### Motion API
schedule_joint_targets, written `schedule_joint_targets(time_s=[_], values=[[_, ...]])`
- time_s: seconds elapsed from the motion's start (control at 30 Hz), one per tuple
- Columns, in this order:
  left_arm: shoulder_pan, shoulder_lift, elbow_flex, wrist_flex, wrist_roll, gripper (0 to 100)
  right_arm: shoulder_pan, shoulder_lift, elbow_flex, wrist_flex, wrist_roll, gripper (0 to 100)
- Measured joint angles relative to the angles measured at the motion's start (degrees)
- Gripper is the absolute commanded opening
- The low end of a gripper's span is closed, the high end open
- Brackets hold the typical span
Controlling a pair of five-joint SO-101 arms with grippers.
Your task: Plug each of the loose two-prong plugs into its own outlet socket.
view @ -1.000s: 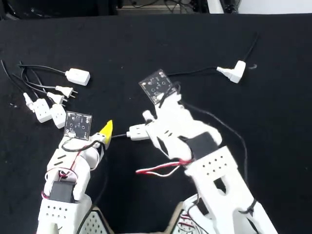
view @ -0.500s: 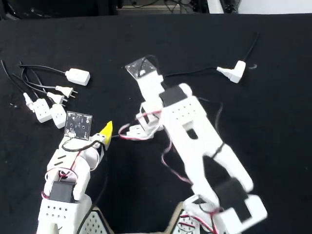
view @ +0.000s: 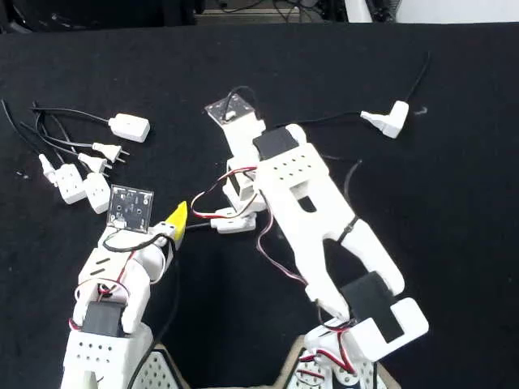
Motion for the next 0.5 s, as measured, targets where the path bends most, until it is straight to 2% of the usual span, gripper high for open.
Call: schedule_joint_targets(time_s=[0.5], values=[[0.0,0.0,0.0,0.0,0.0,22,0.2,0.2,0.0,0.0,-4.5,1.1]])
